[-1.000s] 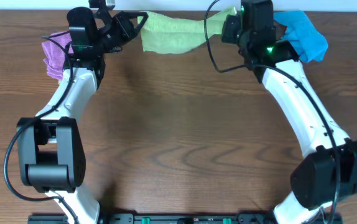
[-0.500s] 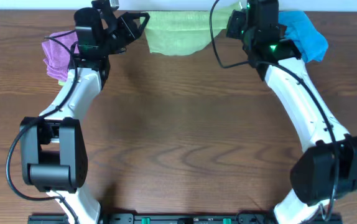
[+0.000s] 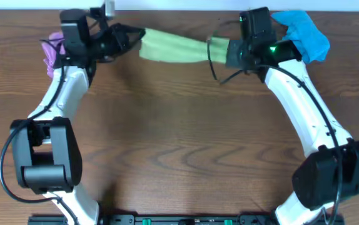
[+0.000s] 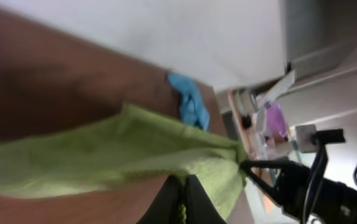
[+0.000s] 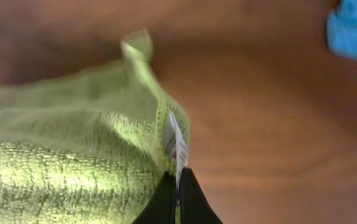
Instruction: Fold the cloth
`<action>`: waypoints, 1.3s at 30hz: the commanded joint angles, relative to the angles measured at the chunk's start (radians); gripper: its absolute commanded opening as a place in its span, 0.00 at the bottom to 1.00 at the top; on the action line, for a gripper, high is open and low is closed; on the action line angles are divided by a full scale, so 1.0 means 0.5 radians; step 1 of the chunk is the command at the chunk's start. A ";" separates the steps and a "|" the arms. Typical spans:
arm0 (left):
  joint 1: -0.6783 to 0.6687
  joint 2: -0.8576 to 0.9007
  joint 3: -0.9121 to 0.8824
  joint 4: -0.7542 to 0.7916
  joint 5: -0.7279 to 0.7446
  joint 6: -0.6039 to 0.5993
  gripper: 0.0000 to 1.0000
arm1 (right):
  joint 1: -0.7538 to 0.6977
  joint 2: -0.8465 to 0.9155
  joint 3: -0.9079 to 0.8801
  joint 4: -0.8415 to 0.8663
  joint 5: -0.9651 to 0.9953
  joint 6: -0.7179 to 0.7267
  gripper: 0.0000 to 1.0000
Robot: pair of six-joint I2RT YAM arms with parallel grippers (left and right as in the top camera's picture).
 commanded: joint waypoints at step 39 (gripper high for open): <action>-0.482 0.024 -0.613 -0.825 -0.149 0.951 0.68 | -0.010 -0.056 -0.172 -0.141 -0.073 0.006 0.02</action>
